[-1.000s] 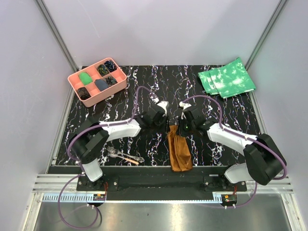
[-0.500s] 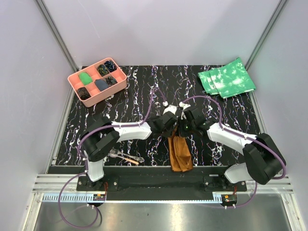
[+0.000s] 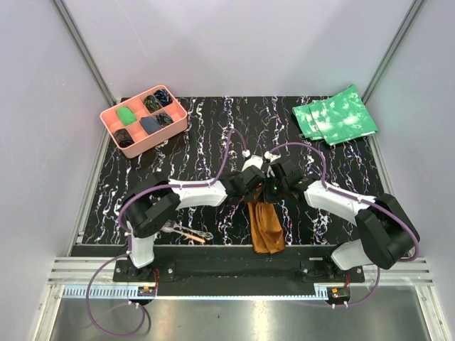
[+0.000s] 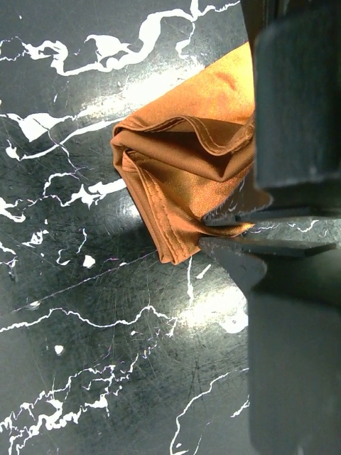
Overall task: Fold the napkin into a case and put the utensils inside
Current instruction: Grasp the top corner of the smaller rectangle folded napkin from the folded napkin.
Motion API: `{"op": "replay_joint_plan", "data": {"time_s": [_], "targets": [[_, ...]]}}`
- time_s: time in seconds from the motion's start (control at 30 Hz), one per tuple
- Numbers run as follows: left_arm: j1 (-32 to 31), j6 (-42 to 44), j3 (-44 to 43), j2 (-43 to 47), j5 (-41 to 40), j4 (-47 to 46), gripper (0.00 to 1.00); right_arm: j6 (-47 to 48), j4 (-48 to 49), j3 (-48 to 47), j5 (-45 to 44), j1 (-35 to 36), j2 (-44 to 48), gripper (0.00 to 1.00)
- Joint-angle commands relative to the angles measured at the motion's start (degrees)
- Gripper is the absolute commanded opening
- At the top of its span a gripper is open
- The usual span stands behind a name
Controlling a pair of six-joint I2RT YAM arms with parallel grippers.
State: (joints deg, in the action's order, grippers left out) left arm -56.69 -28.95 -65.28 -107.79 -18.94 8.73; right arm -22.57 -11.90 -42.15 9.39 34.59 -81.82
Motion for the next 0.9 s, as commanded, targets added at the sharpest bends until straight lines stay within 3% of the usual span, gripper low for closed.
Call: {"op": "replay_joint_plan", "data": {"time_s": [0.0,0.23,0.47,0.67,0.87], "targets": [[-0.4,-0.1,0.2,3.1,-1.6,-3.9,0.1,-0.8,-1.6,-2.1,2.2,-0.2,-1.0,0.0],[-0.2,-1.5,1.2,5.4,0.7,-5.2,0.04,-0.8,-3.7,-4.1,2.9,-0.2,-2.0,0.0],[-0.1,-1.6,2.1,6.0,0.2,-5.9,0.3,-1.6,-3.7,-3.7,3.4,-0.2,-2.6,0.0],[-0.2,-1.2,1.8,5.1,0.5,-6.6,0.24,-2.4,-3.9,-3.7,4.1,-0.2,-3.1,0.0],[-0.2,-1.5,2.8,5.1,2.9,-6.8,0.28,-2.7,-3.9,-3.9,4.2,-0.2,-2.8,0.0]]}}
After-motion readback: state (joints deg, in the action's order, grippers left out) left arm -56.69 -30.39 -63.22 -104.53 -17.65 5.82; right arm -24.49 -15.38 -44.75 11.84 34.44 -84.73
